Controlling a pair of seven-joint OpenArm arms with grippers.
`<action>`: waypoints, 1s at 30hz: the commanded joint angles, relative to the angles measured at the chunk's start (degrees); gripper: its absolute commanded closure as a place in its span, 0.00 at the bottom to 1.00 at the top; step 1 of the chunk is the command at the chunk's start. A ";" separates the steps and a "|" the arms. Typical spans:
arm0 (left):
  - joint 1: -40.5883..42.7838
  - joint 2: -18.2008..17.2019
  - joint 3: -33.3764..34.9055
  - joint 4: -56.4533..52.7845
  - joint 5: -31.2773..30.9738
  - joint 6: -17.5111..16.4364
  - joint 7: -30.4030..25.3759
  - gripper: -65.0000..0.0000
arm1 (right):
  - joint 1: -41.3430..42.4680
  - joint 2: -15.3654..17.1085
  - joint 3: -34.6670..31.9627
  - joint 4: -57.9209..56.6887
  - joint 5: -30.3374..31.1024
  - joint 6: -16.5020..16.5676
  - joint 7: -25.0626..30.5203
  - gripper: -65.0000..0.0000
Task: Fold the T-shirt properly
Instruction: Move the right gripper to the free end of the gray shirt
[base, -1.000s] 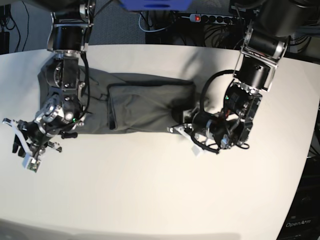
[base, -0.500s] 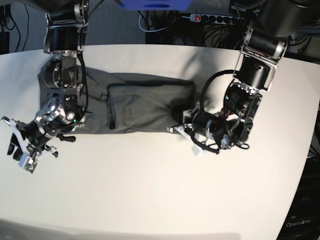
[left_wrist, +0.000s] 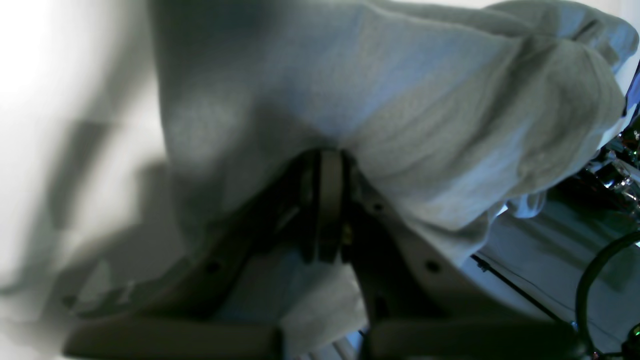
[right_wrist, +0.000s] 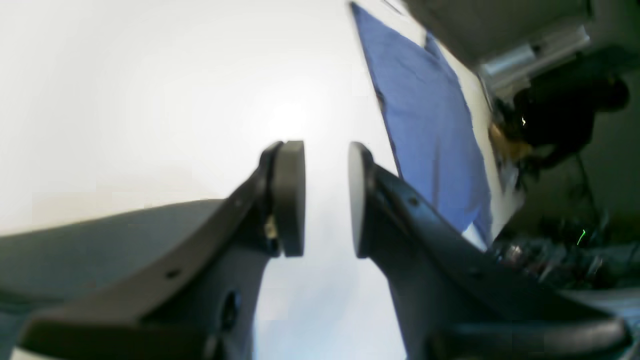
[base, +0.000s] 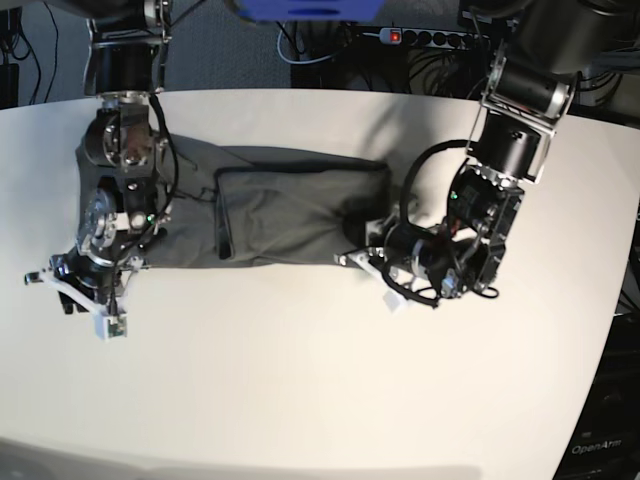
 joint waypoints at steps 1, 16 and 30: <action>0.28 -0.62 0.23 -0.64 6.97 1.78 -1.56 0.97 | 1.18 0.29 0.09 1.16 -0.57 1.32 0.77 0.77; 0.28 -0.62 0.23 -0.64 6.97 1.78 -1.56 0.97 | 6.01 -5.51 8.80 6.52 -0.40 15.73 0.42 0.77; 0.28 -0.62 0.23 -0.64 6.97 1.78 -1.56 0.97 | 9.88 -6.74 12.40 6.44 3.56 37.98 -5.03 0.77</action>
